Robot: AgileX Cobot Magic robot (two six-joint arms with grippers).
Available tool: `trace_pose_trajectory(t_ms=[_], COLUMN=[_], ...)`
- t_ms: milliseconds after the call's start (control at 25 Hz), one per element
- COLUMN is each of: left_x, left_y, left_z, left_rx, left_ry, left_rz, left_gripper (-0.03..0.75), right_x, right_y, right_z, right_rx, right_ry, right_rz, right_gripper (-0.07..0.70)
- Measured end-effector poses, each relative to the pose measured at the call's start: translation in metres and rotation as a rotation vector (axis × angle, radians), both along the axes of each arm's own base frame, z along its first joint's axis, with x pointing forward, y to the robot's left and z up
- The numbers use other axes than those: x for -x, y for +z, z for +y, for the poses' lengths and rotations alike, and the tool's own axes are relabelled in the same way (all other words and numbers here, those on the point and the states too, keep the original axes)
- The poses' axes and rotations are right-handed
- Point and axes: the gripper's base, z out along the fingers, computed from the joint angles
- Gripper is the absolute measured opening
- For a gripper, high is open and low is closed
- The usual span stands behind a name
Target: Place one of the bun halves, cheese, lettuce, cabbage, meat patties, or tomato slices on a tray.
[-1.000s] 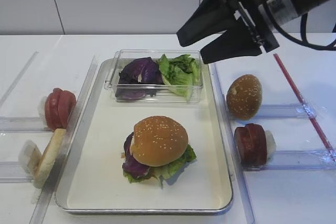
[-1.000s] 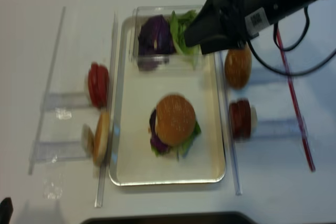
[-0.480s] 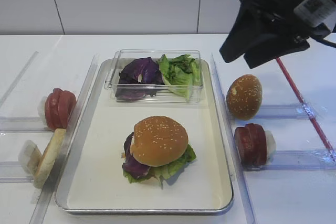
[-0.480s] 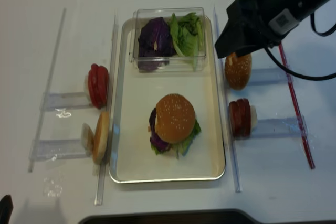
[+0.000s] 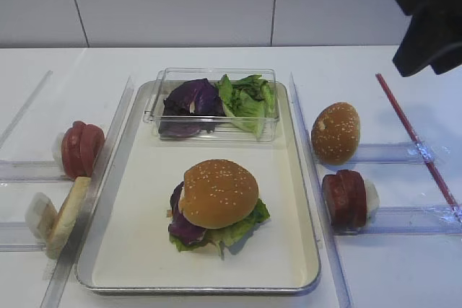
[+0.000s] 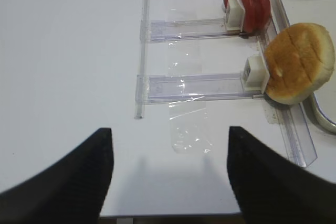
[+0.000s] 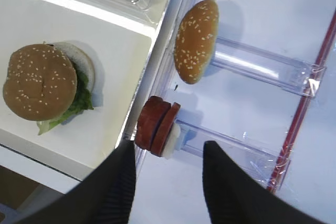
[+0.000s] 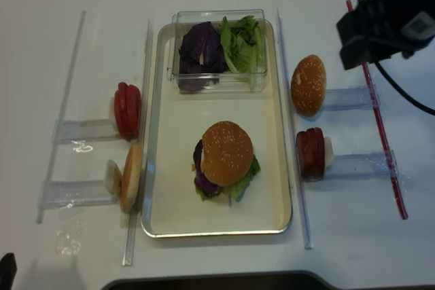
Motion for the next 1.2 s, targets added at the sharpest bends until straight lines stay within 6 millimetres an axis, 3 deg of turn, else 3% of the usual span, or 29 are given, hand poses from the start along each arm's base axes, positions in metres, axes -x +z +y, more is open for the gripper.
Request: trace_pose_trajectory(t_ms=[240,640,920,1200], left_x=[0.0,0.0,0.0,0.0], left_y=[0.0,0.0,0.0,0.0], left_z=[0.0,0.0,0.0,0.0], left_rx=[0.0,0.0,0.0,0.0], left_ry=[0.0,0.0,0.0,0.0], left_rz=[0.0,0.0,0.0,0.0], left_gripper=[0.469,0.469,0.469,0.47], right_x=[0.025,0.088,0.129,0.156], right_y=[0.023,0.066,0.084,0.091], right_z=[-0.016,-0.041,-0.052,-0.058], right_rx=[0.088,0.152,0.111,0.095], right_ry=[-0.025,-0.115,-0.162,-0.174], right_rz=[-0.119,-0.35,-0.464,-0.54], right_gripper=[0.35,0.35,0.35,0.35])
